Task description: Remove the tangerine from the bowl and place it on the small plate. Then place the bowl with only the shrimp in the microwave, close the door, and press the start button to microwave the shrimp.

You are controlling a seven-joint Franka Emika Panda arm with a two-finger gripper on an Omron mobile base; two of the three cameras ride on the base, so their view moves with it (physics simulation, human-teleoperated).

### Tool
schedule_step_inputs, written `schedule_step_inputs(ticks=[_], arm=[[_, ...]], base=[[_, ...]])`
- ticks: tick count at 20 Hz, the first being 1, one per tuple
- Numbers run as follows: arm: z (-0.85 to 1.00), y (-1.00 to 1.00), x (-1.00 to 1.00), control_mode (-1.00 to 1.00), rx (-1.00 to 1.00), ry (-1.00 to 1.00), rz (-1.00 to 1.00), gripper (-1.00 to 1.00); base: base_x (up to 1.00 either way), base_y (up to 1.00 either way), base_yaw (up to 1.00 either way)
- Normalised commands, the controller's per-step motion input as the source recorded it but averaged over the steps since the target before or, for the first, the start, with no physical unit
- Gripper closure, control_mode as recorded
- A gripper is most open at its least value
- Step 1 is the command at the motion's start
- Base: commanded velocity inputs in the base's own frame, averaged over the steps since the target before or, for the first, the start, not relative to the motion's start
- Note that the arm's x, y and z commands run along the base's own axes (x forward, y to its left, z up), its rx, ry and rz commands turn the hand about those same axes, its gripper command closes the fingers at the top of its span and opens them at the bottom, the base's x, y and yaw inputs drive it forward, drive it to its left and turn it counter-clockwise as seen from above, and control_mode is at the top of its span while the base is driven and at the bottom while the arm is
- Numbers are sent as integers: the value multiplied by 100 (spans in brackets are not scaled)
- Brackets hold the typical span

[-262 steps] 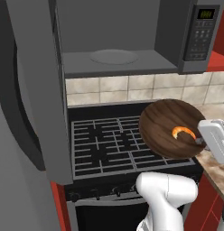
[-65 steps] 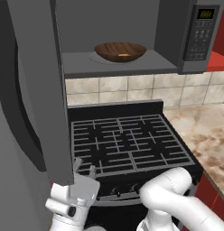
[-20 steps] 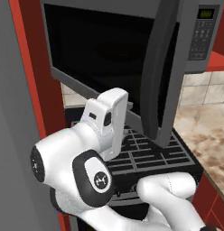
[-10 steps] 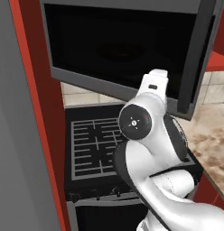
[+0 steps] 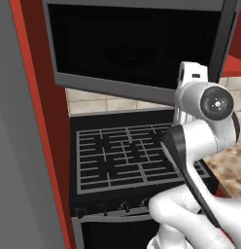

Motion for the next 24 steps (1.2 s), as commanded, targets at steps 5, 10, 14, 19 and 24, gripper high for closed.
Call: schedule_step_inputs(ticks=[5, 10, 14, 19, 24], arm=[[62, 0, 43, -100, 0, 17, 15, -100], [24, -3, 44, -100, 0, 10, 15, -100], [-11, -9, 52, -100, 0, 0, 17, -100], [-19, -3, 60, -100, 0, 0, 14, -100], [0, 0, 71, -100, 0, 0, 10, -100]], base=[[0, 0, 0], [0, 0, 0], [0, 0, 0], [0, 0, 0], [0, 0, 0]])
